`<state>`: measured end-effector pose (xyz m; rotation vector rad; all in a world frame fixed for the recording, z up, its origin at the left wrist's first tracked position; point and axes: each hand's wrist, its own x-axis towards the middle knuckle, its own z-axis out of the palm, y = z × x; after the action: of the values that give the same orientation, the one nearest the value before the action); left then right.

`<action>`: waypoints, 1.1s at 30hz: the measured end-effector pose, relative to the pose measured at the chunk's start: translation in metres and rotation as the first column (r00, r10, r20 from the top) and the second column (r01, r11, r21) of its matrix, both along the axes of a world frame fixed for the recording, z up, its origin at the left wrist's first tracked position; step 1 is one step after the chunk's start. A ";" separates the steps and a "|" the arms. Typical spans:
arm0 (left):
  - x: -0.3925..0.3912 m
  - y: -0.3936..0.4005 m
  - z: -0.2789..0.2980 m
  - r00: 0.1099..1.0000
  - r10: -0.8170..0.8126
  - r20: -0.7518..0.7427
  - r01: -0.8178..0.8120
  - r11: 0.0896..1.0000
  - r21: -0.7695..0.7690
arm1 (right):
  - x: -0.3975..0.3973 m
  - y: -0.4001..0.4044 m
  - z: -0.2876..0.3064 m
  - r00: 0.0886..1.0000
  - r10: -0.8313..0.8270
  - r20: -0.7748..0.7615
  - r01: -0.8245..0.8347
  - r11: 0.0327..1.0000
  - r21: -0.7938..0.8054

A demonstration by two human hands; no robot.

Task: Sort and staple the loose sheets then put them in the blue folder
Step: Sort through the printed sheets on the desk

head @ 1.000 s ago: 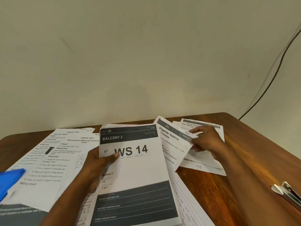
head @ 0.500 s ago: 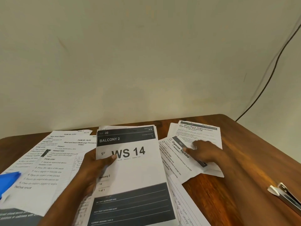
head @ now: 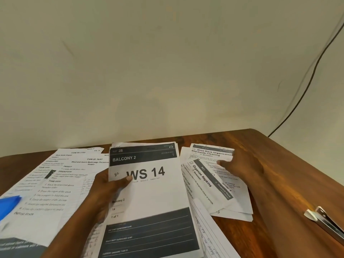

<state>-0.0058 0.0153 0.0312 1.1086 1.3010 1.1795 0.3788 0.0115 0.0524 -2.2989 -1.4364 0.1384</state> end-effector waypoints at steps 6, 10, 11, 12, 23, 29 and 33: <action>0.001 0.000 0.000 1.000 -0.015 0.007 0.015 1.000 -0.007 | 0.013 0.008 -0.022 0.960 -0.016 -0.278 0.032 0.998 0.052; 0.000 0.000 -0.002 1.000 -0.023 0.014 0.023 1.000 -0.001 | 0.016 0.007 -0.025 0.914 -0.079 -0.399 0.150 0.977 0.152; 0.000 0.000 -0.003 1.000 -0.022 0.014 0.022 1.000 0.000 | 0.017 0.007 -0.026 0.905 -0.083 -0.418 0.178 0.965 0.193; 0.000 0.001 -0.003 1.000 -0.019 0.012 0.019 1.000 0.001 | 0.019 0.008 -0.028 0.890 -0.067 -0.451 0.194 0.951 0.242; 0.000 0.003 -0.006 1.000 -0.012 -0.004 0.012 1.000 0.004 | 0.023 0.007 -0.019 0.633 0.134 -0.763 0.234 0.906 0.353; 0.000 0.005 -0.008 1.000 -0.024 0.015 0.024 1.000 0.006 | 0.020 0.006 -0.012 0.790 0.017 -0.613 0.409 0.730 0.548; 0.000 0.004 -0.006 0.999 -0.028 0.031 0.027 0.999 0.023 | 0.003 -0.003 0.023 0.932 0.129 -0.339 0.304 0.230 0.924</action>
<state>-0.0057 0.0189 0.0249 1.1167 1.2474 1.1892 0.3820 0.0082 0.0753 -1.1348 -0.7416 -0.3226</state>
